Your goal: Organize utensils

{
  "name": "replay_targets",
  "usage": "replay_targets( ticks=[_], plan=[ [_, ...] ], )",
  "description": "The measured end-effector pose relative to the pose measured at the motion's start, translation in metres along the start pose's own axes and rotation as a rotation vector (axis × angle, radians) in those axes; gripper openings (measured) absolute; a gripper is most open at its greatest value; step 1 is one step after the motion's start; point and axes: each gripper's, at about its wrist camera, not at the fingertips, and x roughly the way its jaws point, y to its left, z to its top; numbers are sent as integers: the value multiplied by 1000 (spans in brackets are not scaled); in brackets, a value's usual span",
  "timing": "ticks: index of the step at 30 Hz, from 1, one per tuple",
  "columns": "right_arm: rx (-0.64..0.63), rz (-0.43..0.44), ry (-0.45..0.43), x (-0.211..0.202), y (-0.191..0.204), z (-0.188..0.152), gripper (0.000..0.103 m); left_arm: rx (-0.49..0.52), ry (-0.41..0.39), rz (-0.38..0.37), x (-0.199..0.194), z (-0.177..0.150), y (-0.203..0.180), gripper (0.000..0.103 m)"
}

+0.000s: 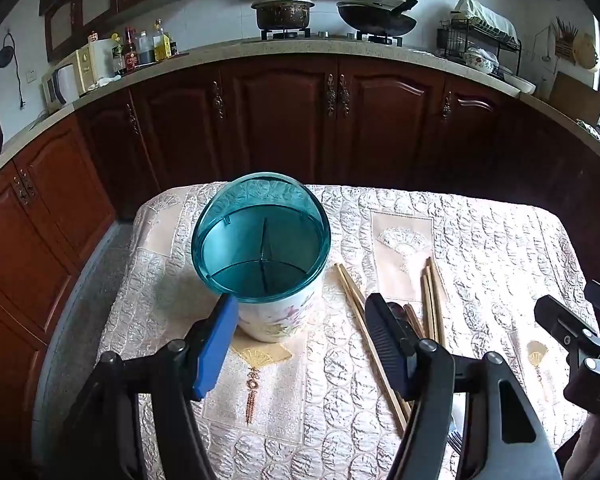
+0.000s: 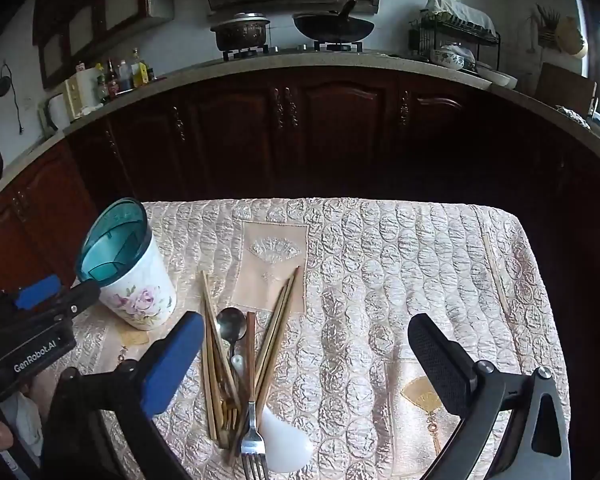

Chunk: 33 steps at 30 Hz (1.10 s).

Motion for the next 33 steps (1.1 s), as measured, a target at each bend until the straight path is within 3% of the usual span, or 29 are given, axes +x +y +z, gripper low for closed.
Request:
replay_targets(
  ticks=[33],
  plan=[
    [20, 13, 1, 4, 1, 3, 103, -1, 3, -10, 2, 0, 0, 67]
  ],
)
